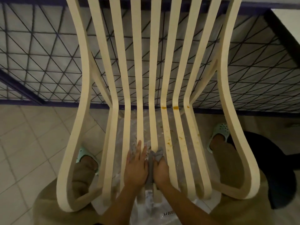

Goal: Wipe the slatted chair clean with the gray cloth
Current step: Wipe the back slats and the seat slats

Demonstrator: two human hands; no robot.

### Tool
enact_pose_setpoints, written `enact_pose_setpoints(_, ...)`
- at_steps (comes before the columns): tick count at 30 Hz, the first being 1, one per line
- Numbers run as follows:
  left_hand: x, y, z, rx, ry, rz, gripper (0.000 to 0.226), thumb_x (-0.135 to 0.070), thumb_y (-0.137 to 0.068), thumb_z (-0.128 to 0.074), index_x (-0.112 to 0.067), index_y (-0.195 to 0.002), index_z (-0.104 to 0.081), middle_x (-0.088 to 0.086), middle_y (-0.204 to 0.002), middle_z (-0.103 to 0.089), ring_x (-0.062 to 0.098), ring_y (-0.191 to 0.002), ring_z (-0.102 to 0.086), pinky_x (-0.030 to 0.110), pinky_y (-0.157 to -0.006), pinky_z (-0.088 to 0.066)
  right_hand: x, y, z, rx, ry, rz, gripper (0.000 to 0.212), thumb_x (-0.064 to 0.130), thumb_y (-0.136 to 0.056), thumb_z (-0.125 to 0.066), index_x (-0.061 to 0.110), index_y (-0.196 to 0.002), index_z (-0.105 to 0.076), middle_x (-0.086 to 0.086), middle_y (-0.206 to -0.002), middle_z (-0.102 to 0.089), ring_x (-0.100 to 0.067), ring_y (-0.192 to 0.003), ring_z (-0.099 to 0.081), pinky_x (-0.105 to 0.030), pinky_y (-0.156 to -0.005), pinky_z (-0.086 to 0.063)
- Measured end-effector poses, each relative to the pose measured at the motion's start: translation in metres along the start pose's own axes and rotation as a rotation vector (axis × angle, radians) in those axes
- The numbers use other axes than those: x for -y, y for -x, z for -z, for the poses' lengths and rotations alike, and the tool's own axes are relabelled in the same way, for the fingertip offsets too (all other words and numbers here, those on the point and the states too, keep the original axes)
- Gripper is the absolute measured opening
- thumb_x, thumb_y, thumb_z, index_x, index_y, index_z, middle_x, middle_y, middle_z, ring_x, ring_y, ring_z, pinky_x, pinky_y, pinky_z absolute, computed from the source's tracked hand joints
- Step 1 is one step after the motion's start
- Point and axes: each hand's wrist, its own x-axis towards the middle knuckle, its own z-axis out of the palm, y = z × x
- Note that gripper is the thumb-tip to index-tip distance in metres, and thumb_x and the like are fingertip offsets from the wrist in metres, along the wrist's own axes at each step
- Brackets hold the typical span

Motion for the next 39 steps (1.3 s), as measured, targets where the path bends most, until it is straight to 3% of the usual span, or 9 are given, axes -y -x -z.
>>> enact_pose_setpoints(7,0.000,0.001,-0.001,-0.027,0.078,0.022,0.061,-0.035,-0.097,-0.024,-0.019,-0.155,-0.013,0.003,-0.163,-0.006,0.010,-0.147,-0.009,0.039,-0.119,-0.007,0.038,-0.041,-0.003,-0.009,0.082,0.056,0.035,0.037,-0.099,-0.043,0.011,-0.120,-0.053,-0.002,-0.102,-0.056,-0.019,-0.095,-0.054,-0.032,-0.084,-0.044)
enact_pose_setpoints(11,0.001,0.001,-0.002,-0.017,0.117,0.028,0.064,-0.032,-0.097,-0.034,-0.020,-0.155,-0.011,-0.001,-0.163,-0.003,0.008,-0.147,-0.012,0.038,-0.120,-0.007,0.053,-0.070,-0.011,-0.055,0.100,0.070,0.019,0.031,-0.102,-0.043,0.015,-0.103,-0.053,0.003,-0.085,-0.053,-0.009,-0.077,-0.053,-0.029,-0.076,-0.045)
enact_pose_setpoints(15,-0.001,0.003,0.000,-0.014,0.111,0.039,0.068,-0.033,-0.094,-0.037,-0.018,-0.155,-0.012,-0.001,-0.163,-0.003,0.005,-0.145,-0.015,0.039,-0.119,-0.011,0.078,-0.107,-0.021,-0.081,-0.074,-0.058,0.021,0.017,-0.103,-0.042,0.013,-0.093,-0.060,0.001,-0.084,-0.055,-0.008,-0.073,-0.055,-0.007,-0.055,-0.045)
enact_pose_setpoints(19,-0.003,0.006,0.003,-0.005,0.135,0.053,0.071,-0.033,-0.093,-0.042,-0.019,-0.155,-0.010,0.000,-0.163,-0.002,0.002,-0.135,-0.035,0.039,-0.120,-0.012,0.102,-0.137,-0.022,-0.101,-0.068,-0.076,0.033,0.029,-0.102,-0.041,0.003,-0.117,-0.053,-0.004,-0.096,-0.051,-0.016,-0.087,-0.048,-0.025,-0.079,-0.042)
enact_pose_setpoints(22,-0.004,0.005,0.005,0.005,0.156,0.055,0.074,-0.034,-0.093,-0.043,-0.021,-0.156,-0.007,-0.002,-0.163,0.003,0.005,-0.132,-0.043,0.041,-0.120,-0.012,0.111,-0.167,-0.028,-0.180,-0.226,0.034,0.015,0.004,-0.096,-0.046,0.002,-0.097,-0.061,-0.005,-0.085,-0.060,-0.016,-0.081,-0.058,-0.025,-0.080,-0.050)
enact_pose_setpoints(24,-0.004,0.005,0.007,0.009,0.161,0.056,0.074,-0.034,-0.093,-0.043,-0.021,-0.156,-0.007,-0.003,-0.163,0.005,0.005,-0.134,-0.042,0.040,-0.119,-0.011,0.104,-0.182,-0.033,-0.169,-0.352,0.013,0.011,0.004,-0.091,-0.052,0.006,-0.094,-0.062,-0.009,-0.094,-0.061,-0.023,-0.093,-0.058,-0.038,-0.095,-0.048)
enact_pose_setpoints(27,-0.004,0.006,0.007,0.005,0.156,0.054,0.074,-0.034,-0.092,-0.045,-0.020,-0.156,-0.009,-0.002,-0.163,0.002,0.004,-0.130,-0.045,0.040,-0.119,-0.013,0.113,-0.175,-0.030,-0.099,-0.409,-0.096,0.011,0.009,-0.093,-0.053,0.009,-0.091,-0.063,-0.003,-0.089,-0.060,-0.022,-0.094,-0.056,-0.036,-0.095,-0.045)
enact_pose_setpoints(32,-0.005,0.006,0.009,0.008,0.132,0.048,0.069,-0.035,-0.094,-0.040,-0.020,-0.155,-0.012,-0.002,-0.163,-0.001,0.002,-0.135,-0.038,0.037,-0.119,-0.008,0.107,-0.133,-0.018,-0.050,-0.134,-0.049,0.030,0.024,-0.101,-0.046,0.003,-0.121,-0.055,-0.011,-0.110,-0.059,-0.027,-0.107,-0.056,-0.018,-0.076,-0.045)
enact_pose_setpoints(39,-0.004,0.001,0.009,0.012,0.022,0.030,0.060,-0.033,-0.093,-0.032,-0.016,-0.150,-0.032,0.003,-0.162,-0.012,0.007,-0.145,-0.018,0.034,-0.118,0.002,0.050,-0.061,-0.008,-0.065,0.142,0.090,0.022,0.013,-0.103,-0.042,0.007,-0.120,-0.054,-0.020,-0.118,-0.059,-0.037,-0.118,-0.053,-0.015,-0.074,-0.053)
